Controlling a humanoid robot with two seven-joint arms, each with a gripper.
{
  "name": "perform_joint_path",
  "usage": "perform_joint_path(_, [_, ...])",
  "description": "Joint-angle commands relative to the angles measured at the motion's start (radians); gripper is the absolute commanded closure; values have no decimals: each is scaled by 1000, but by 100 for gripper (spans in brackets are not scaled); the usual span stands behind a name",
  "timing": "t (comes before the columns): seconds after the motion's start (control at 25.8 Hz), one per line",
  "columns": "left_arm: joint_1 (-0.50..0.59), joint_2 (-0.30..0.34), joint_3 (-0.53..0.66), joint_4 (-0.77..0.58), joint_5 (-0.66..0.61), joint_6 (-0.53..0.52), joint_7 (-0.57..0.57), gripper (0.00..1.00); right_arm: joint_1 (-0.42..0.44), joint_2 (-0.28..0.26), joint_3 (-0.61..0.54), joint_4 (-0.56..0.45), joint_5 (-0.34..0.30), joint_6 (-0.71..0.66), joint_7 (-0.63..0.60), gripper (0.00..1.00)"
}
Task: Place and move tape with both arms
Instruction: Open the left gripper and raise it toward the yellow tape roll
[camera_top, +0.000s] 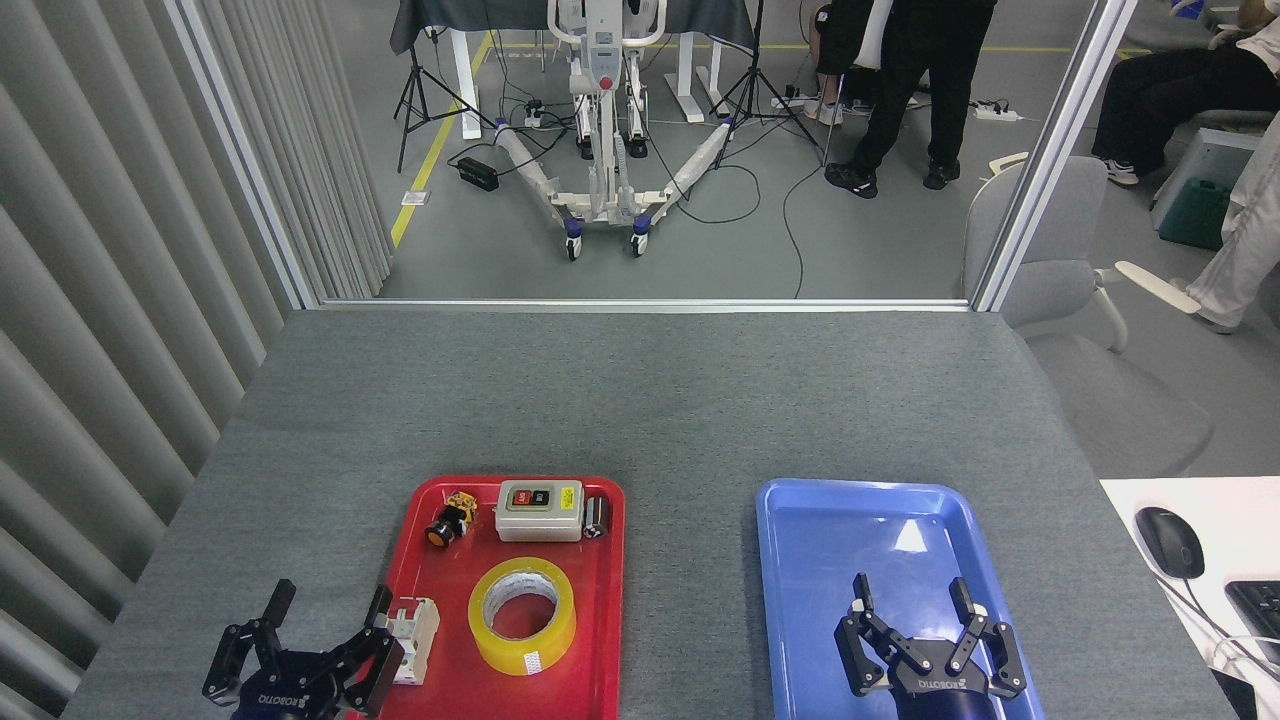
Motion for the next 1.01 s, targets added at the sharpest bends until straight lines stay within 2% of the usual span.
perform_joint_path(0.0, [0, 0, 0, 1, 0, -9, 0, 0, 21, 2, 0, -25, 1, -3, -2, 0])
perform_joint_path(0.5, [0, 2, 2, -3, 2, -17, -11, 0, 45, 4, 0, -52, 6, -3, -2, 0])
perform_joint_path(0.81, [-6, -35, 11, -8, 0, -11, -18, 0, 45, 4, 0, -52, 6, -2, -2, 0])
perform_joint_path(0.89, [-20, -58, 5, -26, -1, -8, -47, 0, 45, 4, 0, -52, 6, -3, -2, 0])
perform_joint_path(0.97, [-51, -84, -2, -60, -6, 33, -146, 0, 45, 4, 0, -52, 6, -3, -2, 0])
